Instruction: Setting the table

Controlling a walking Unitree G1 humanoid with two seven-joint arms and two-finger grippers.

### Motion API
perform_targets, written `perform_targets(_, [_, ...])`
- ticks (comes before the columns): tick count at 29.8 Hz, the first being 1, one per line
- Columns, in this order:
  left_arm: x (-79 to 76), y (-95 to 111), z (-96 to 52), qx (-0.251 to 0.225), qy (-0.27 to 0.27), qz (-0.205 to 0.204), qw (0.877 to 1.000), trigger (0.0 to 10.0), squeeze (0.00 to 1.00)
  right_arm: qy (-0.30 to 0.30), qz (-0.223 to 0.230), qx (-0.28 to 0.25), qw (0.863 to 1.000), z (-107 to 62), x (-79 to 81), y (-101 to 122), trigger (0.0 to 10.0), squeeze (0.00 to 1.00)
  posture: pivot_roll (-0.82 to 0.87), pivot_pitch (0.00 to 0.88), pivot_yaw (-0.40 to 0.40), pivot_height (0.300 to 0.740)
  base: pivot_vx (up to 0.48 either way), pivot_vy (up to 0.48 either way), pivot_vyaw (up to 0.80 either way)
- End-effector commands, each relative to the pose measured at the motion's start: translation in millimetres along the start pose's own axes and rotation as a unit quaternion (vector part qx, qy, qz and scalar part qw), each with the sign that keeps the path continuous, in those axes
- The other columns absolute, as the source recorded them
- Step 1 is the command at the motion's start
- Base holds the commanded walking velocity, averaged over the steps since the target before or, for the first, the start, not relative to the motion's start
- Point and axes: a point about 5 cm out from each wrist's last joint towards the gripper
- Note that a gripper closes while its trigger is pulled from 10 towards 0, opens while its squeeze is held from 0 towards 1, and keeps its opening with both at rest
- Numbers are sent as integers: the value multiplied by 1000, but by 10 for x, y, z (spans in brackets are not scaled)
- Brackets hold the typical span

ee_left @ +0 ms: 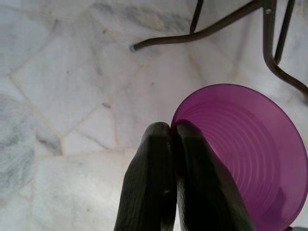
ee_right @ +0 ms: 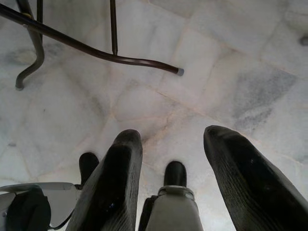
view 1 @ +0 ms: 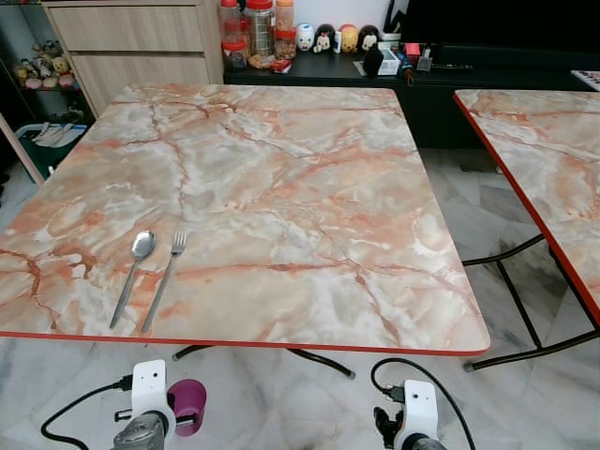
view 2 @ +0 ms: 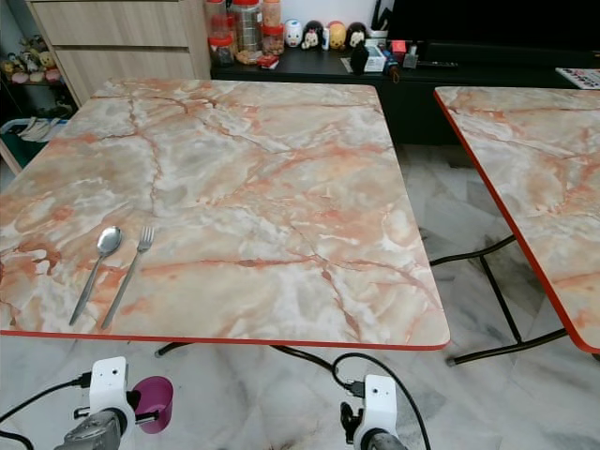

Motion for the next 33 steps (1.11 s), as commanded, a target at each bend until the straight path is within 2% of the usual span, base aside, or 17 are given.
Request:
perform_targets(1, [-8, -7, -1, 0, 7, 0, 1000, 10000, 0, -11, 5, 1, 1000, -9, -57, 0, 10000, 0, 55, 111, -30, 740, 0, -345, 0])
perform_targets(17, [6, -29, -6, 3, 13, -7, 1000, 10000, 0, -17, 6, 14, 1000, -13, -76, -28, 10000, 0, 52, 121, -35, 740, 0, -468, 0])
perform_targets(33, [-27, -39, -9, 5, 13, -5, 1000, 10000, 0, -12, -1, 3, 1000, -9, -90, 33, 10000, 0, 42, 99, -37, 740, 0, -480, 0])
Point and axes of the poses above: a point about 5 cm out from each wrist's last joint towards the gripper, its own z axis pointing out of the wrist towards the gripper, its own y axis along the axis of the wrist's last joint, x = y × z, and after that the axes turned 13 degrees about z, right-handed
